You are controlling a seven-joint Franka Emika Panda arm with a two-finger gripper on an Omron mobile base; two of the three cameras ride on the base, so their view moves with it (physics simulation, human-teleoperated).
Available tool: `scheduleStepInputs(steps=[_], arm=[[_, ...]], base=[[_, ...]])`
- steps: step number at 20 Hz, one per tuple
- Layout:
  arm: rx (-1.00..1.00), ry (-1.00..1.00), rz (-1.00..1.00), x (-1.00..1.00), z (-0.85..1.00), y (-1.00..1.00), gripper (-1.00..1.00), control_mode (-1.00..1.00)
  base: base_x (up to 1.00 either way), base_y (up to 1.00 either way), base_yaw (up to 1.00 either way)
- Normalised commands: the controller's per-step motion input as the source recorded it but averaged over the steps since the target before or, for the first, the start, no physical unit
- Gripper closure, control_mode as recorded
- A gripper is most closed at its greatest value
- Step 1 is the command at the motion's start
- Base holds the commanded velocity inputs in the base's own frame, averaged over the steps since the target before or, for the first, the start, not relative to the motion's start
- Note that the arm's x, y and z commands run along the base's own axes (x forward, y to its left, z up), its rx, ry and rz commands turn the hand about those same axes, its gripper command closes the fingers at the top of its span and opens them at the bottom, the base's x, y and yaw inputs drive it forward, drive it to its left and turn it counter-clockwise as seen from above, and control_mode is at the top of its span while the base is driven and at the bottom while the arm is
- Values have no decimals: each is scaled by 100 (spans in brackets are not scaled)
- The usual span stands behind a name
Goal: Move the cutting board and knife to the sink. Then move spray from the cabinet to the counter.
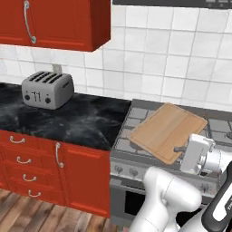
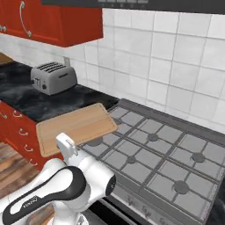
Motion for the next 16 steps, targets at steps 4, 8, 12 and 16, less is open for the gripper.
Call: scheduleStepInputs(steps=[4, 8, 12, 16], arm=[[0, 0, 0, 0, 0, 0, 100, 100], [0, 0, 0, 0, 0, 0, 100, 100], [0, 0, 0, 0, 0, 0, 100, 100], [0, 0, 0, 0, 0, 0, 100, 100]], base=[[8, 44, 62], [15, 39, 63], [33, 39, 51], [56, 38, 34]])
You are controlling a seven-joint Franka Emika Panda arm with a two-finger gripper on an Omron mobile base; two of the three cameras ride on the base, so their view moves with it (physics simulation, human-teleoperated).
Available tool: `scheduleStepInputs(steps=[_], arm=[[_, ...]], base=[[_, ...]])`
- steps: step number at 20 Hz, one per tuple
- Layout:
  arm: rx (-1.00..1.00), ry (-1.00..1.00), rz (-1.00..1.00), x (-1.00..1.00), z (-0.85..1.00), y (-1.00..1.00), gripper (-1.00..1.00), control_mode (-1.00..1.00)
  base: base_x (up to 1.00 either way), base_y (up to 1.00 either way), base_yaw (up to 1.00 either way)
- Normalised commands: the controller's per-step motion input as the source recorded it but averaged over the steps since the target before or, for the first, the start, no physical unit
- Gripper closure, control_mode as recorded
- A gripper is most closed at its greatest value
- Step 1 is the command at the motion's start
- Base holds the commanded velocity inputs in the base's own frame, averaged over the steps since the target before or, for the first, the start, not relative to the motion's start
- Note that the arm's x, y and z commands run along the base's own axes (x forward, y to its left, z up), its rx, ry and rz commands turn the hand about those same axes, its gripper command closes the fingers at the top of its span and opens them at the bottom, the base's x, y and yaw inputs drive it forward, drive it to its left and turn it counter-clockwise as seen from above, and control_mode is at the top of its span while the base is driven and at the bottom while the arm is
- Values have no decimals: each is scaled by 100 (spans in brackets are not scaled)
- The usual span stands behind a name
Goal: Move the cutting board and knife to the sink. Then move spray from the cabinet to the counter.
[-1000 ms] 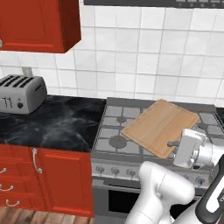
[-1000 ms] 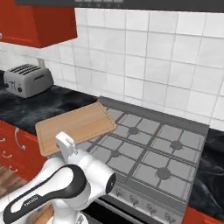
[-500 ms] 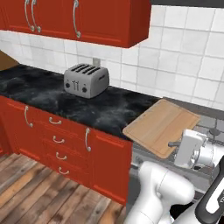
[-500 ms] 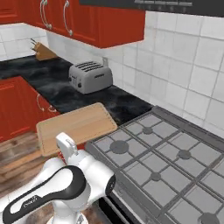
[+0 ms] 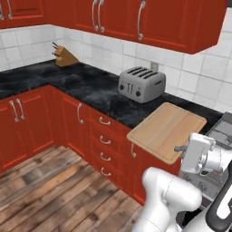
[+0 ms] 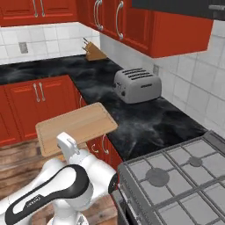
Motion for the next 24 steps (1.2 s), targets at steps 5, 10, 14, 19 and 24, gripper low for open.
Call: scheduleStepInputs(steps=[5, 10, 14, 19, 24], arm=[[0, 0, 0, 0, 0, 0, 100, 100], [0, 0, 0, 0, 0, 0, 100, 100], [0, 0, 0, 0, 0, 0, 100, 100], [0, 0, 0, 0, 0, 0, 100, 100], [0, 0, 0, 0, 0, 0, 100, 100]], base=[[62, 38, 30], [60, 35, 33], [51, 28, 46], [51, 30, 44], [68, 33, 28]])
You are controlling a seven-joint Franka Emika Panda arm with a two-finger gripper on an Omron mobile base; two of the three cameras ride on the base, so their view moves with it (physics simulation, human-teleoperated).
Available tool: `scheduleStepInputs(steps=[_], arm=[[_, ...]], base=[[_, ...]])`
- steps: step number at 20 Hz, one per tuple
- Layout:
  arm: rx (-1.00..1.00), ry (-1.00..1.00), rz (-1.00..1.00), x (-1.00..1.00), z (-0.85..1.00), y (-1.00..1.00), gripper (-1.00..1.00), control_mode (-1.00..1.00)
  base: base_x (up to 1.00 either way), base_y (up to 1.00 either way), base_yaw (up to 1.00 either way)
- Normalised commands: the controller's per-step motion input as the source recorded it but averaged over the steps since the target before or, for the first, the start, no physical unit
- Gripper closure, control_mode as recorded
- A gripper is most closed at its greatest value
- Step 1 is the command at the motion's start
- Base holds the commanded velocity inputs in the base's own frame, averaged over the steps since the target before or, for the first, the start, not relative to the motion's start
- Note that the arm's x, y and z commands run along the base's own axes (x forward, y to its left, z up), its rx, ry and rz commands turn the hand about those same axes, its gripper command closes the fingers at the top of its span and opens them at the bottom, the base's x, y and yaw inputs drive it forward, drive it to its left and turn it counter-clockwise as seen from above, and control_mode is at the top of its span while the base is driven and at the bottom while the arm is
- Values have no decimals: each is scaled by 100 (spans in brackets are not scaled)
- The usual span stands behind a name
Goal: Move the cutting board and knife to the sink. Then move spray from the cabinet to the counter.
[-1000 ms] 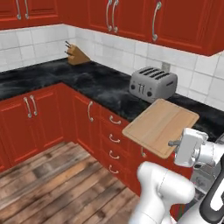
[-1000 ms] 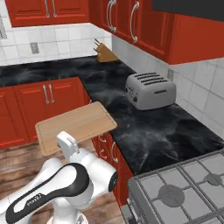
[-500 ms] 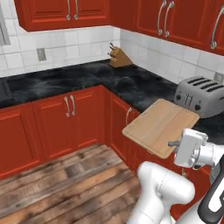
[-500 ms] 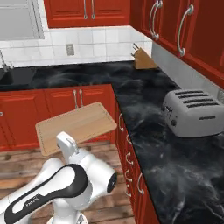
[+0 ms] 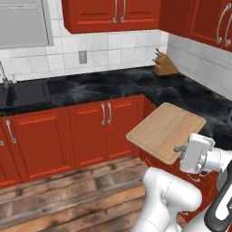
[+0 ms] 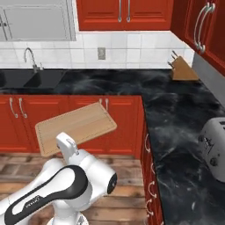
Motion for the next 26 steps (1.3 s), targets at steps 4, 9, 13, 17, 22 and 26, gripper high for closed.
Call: scheduleStepInputs(steps=[4, 9, 13, 17, 22, 26], arm=[[0, 0, 0, 0, 0, 0, 100, 100], [0, 0, 0, 0, 0, 0, 100, 100], [0, 0, 0, 0, 0, 0, 100, 100], [0, 0, 0, 0, 0, 0, 100, 100], [0, 0, 0, 0, 0, 0, 100, 100], [0, 0, 0, 0, 0, 0, 100, 100]], base=[[82, 36, 15], [90, 40, 6], [91, 44, 3], [80, 63, 0], [69, 78, 0], [57, 88, 0]])
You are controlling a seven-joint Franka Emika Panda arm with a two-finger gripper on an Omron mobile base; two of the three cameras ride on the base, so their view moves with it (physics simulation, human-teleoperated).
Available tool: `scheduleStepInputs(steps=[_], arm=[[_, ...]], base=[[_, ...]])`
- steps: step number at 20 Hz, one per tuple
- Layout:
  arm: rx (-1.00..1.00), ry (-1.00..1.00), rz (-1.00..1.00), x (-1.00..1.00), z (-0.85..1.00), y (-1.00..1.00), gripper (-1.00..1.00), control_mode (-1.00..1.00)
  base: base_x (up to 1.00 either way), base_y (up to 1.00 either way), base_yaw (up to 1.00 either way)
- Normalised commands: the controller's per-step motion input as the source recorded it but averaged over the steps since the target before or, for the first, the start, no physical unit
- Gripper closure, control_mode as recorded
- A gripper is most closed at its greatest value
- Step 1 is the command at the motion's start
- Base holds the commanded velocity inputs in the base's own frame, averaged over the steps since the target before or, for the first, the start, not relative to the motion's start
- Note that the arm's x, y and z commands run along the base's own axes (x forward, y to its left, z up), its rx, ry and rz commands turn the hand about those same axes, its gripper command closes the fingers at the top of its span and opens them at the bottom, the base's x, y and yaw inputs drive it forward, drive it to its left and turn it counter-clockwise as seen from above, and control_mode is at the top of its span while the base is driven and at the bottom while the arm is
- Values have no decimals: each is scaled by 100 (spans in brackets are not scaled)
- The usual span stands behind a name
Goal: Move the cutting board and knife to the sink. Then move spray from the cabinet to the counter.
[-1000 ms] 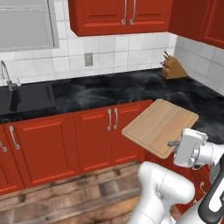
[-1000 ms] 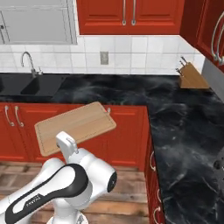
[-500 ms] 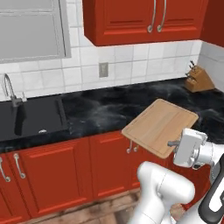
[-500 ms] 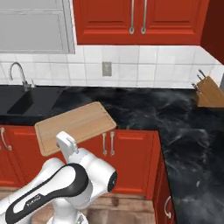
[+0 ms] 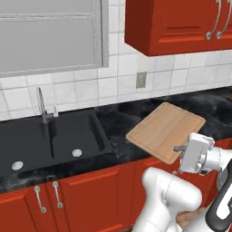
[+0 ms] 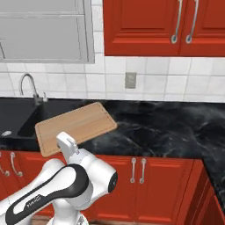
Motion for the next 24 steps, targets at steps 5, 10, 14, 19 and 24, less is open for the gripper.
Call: scheduleStepInputs(steps=[5, 10, 14, 19, 24], arm=[[0, 0, 0, 0, 0, 0, 100, 100], [0, 0, 0, 0, 0, 0, 100, 100], [0, 0, 0, 0, 0, 0, 100, 100], [0, 0, 0, 0, 0, 0, 100, 100], [0, 0, 0, 0, 0, 0, 100, 100]], base=[[30, 94, 0], [4, 94, 0], [12, 94, 0], [19, 94, 0], [58, 74, 0]])
